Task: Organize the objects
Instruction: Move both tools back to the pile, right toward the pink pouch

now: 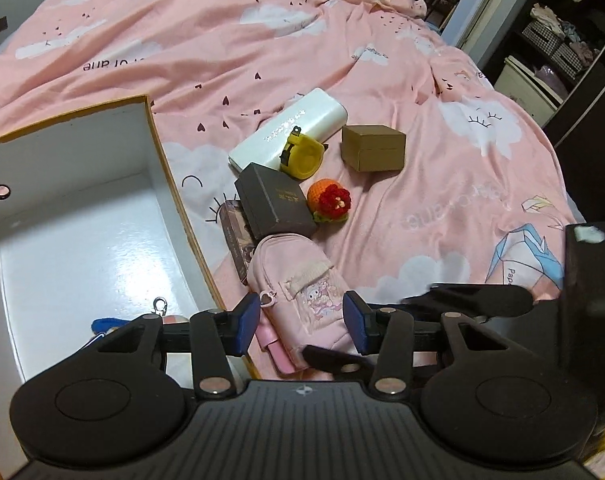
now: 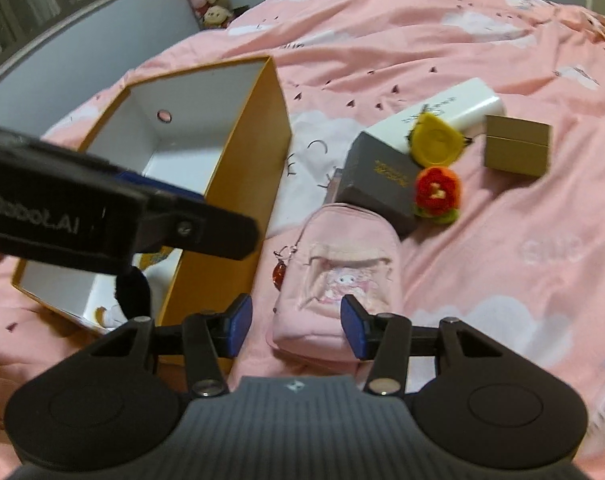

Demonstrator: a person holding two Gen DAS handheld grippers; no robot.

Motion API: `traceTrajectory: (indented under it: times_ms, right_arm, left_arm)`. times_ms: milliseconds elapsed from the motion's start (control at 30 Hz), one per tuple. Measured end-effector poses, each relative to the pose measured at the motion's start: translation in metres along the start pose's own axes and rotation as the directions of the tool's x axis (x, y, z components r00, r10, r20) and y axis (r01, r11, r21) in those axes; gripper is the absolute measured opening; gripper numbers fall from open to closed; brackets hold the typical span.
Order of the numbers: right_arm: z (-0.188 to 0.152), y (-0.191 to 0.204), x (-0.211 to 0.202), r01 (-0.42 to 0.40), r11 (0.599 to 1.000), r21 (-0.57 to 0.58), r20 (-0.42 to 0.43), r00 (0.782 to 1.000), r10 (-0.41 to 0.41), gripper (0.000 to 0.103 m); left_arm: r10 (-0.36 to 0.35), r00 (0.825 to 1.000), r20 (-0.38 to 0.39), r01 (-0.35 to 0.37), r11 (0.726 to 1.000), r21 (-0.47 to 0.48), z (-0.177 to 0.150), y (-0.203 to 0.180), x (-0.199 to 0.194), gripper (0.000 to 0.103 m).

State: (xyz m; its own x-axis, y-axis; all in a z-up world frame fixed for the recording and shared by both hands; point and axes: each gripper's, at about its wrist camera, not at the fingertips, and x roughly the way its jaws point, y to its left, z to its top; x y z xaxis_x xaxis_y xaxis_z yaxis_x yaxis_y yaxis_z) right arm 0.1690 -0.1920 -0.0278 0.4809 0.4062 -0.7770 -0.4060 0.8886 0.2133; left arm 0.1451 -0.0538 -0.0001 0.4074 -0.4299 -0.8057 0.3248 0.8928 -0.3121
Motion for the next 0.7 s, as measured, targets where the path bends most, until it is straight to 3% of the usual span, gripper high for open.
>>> traceTrajectory:
  times_ms: [133, 233, 300, 367, 467, 533, 567, 700]
  right_arm:
    - [0.005, 0.003, 0.024, 0.037, 0.999, -0.036, -0.019, 0.999, -0.038, 0.053]
    - [0.006, 0.001, 0.037, 0.07, 0.996, -0.047, -0.027, 0.997, -0.071, 0.064]
    - [0.006, 0.001, 0.046, 0.088, 0.994, -0.062, -0.036, 0.995, -0.091, 0.065]
    - [0.006, 0.001, 0.053, 0.091, 0.993, -0.071, -0.042, 0.995, -0.094, 0.072]
    - [0.006, 0.0, 0.059, 0.089, 0.993, -0.08, -0.051, 0.994, -0.093, 0.074]
    - [0.005, -0.002, 0.059, 0.093, 0.992, -0.088, -0.054, 0.994, -0.098, 0.069]
    - [0.004, -0.003, 0.058, 0.103, 0.99, -0.092, -0.052, 0.993, -0.108, 0.059]
    - [0.004, -0.016, 0.045, 0.098, 0.994, -0.042, -0.043, 0.994, -0.099, 0.049]
  left_arm:
    - [0.012, 1.0, 0.002, -0.012, 1.0, -0.015, 0.002, 0.006, 0.002, 0.053]
    - [0.02, 1.0, -0.002, -0.02, 0.999, -0.03, 0.004, 0.012, 0.003, 0.053]
    - [0.016, 1.0, -0.004, -0.016, 0.999, -0.04, 0.005, 0.015, 0.005, 0.053]
    - [0.017, 1.0, -0.009, -0.017, 0.999, -0.041, 0.007, 0.016, 0.006, 0.047]
    - [0.024, 1.0, -0.014, -0.024, 0.999, -0.033, 0.009, 0.017, 0.009, 0.045]
    - [0.012, 1.0, -0.018, -0.012, 0.999, -0.03, 0.01, 0.017, 0.01, 0.045]
    - [0.005, 1.0, -0.017, -0.006, 1.0, -0.026, 0.01, 0.017, 0.01, 0.045]
    - [-0.005, 1.0, -0.008, 0.005, 1.0, 0.01, 0.012, 0.011, 0.009, 0.045]
